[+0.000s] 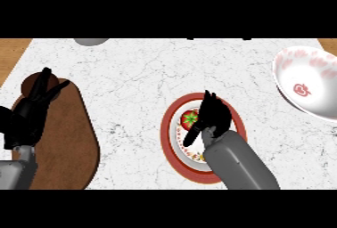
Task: Pick the tomato from the plate and place it in the bowl
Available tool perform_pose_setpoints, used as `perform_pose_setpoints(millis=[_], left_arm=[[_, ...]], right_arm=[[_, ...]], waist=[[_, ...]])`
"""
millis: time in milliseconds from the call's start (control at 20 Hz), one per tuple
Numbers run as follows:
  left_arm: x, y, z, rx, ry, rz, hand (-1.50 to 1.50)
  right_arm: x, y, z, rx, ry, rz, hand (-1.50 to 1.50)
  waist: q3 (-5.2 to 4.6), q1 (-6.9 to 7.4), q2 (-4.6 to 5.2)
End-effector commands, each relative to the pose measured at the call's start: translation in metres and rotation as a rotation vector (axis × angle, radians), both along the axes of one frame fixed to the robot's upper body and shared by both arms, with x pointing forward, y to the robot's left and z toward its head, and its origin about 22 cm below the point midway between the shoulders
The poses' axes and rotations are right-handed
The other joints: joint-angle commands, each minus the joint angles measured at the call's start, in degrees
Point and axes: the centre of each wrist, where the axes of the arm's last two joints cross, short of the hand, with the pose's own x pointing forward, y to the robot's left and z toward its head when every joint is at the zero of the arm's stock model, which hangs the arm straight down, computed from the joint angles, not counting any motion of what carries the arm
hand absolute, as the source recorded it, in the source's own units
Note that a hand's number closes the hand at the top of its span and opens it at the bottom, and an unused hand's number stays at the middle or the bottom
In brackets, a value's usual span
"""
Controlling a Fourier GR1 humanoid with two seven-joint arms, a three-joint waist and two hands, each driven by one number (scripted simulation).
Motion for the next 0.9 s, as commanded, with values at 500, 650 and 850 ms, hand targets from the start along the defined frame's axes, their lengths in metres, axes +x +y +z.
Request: perform_pose_setpoints(millis=[500, 650, 850], left_arm=[[-0.001, -0.001, -0.001, 0.007, 0.000, -0.003, 0.00], [-0.008, -0.015, -0.012, -0.009, 0.001, -0.020, 0.00], [-0.002, -0.006, -0.015, 0.001, -0.007, -0.013, 0.00]], right_arm=[[0.008, 0.011, -0.024, 0.032, 0.113, -0.158, 1.50], [0.018, 0.002, -0.052, 0.029, 0.071, -0.132, 1.50], [0.022, 0.004, -0.052, 0.030, 0.039, -0.121, 1.50]], waist=[[0.03, 0.28, 0.07], [0.05, 0.80, 0.27], [0.03, 0.36, 0.25]])
